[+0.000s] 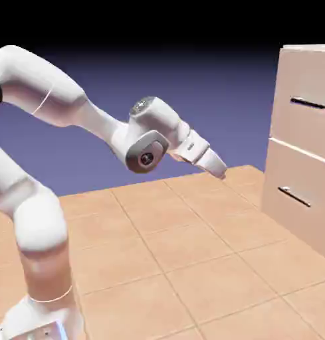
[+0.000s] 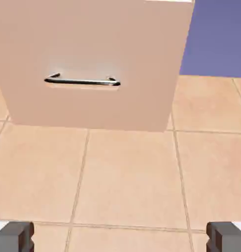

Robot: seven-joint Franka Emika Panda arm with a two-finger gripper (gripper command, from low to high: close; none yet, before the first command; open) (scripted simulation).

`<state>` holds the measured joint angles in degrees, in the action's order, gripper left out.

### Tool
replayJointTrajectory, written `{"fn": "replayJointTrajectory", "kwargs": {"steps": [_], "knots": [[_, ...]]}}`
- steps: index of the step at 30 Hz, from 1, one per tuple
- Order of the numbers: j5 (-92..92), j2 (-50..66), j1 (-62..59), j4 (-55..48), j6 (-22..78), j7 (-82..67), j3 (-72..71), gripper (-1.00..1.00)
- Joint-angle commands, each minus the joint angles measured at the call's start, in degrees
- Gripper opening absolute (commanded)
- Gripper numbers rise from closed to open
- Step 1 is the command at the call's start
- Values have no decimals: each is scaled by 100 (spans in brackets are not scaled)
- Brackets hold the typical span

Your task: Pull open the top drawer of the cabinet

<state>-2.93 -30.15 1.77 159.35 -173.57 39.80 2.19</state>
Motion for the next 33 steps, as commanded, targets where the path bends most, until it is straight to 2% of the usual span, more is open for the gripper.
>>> {"fn": "replayJointTrajectory", "kwargs": {"steps": [1,33], "knots": [[-243,208,90,-137,36,-221,182,0],[-8022,6853,2969,-4515,1197,-7272,5996,0]]}}
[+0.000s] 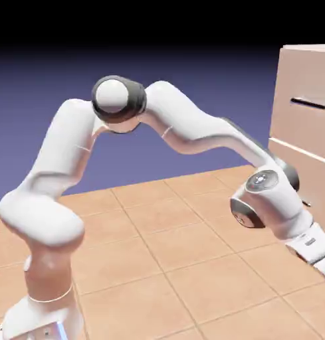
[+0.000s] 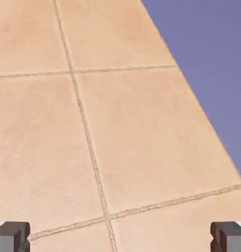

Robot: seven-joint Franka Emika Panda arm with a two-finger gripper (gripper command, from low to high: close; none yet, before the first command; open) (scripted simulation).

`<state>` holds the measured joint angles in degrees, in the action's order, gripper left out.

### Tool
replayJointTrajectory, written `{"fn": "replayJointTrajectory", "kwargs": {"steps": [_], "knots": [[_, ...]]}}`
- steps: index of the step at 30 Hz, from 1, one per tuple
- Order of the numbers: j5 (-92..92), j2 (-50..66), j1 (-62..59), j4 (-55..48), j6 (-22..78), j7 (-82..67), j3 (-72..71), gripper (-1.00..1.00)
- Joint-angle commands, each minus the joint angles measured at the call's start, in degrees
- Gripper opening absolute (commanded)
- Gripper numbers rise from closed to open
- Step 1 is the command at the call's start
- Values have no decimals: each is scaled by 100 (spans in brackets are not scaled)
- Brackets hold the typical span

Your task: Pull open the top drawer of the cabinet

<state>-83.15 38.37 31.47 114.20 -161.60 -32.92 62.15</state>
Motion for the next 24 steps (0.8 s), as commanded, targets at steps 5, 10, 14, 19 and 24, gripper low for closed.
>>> {"fn": "replayJointTrajectory", "kwargs": {"steps": [5,10,14,19,24], "knots": [[-1216,1039,450,-684,181,-1102,909,0],[-2431,2077,900,-1368,363,-2204,1817,0],[-3404,2907,1260,-1916,508,-3085,2544,0],[-4619,3946,1710,-2600,689,-4187,3453,0],[-5835,4984,2160,-3284,871,-5289,4361,0]]}}
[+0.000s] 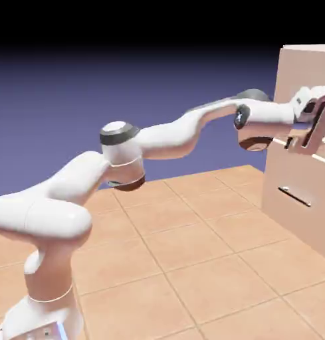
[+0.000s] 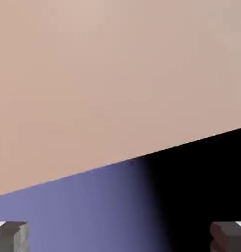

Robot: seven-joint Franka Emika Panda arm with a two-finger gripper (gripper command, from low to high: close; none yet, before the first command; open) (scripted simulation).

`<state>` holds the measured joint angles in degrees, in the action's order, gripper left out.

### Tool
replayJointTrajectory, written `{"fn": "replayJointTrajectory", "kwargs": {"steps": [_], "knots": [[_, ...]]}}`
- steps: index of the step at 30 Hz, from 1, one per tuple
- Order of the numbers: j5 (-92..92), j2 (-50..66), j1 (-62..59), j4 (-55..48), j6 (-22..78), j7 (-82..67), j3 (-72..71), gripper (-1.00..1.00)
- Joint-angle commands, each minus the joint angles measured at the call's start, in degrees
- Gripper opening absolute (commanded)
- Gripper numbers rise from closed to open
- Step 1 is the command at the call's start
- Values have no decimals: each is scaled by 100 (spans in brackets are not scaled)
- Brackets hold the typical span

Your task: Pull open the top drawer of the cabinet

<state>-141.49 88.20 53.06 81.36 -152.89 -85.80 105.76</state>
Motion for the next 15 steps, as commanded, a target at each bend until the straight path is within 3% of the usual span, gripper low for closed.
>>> {"fn": "replayJointTrajectory", "kwargs": {"steps": [1,4,14,15], "knots": [[-243,208,90,-137,36,-221,182,0],[-590,504,218,-332,88,-535,441,0],[-57,374,-1049,-2313,-547,429,594,0],[-57,374,-1049,-2313,-547,429,594,-100]]}}
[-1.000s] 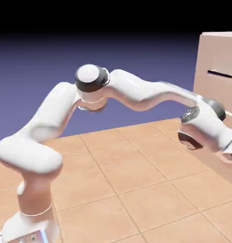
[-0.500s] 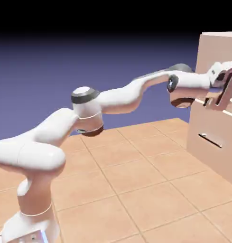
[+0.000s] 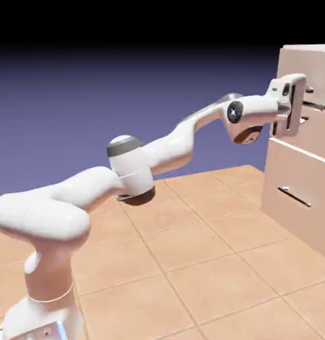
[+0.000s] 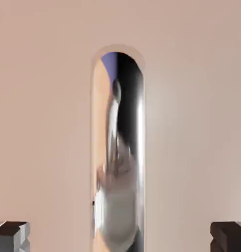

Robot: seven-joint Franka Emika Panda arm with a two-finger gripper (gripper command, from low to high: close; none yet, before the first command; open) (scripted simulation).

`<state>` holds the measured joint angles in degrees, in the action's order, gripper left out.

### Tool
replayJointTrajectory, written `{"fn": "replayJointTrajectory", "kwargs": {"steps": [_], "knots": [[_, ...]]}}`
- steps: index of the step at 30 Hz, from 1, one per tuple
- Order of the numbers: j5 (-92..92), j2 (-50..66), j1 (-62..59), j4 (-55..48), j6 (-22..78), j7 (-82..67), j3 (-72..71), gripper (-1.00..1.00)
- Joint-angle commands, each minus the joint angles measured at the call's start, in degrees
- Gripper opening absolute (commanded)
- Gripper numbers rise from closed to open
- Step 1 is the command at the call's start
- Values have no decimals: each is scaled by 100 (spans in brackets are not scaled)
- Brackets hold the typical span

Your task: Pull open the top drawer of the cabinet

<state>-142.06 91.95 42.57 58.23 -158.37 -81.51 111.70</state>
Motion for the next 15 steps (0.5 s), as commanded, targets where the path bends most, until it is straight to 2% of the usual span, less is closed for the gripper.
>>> {"fn": "replayJointTrajectory", "kwargs": {"steps": [1,15], "knots": [[0,0,0,0,0,0,0,-100],[-701,399,1778,2906,1026,-1050,-14,-100]]}}
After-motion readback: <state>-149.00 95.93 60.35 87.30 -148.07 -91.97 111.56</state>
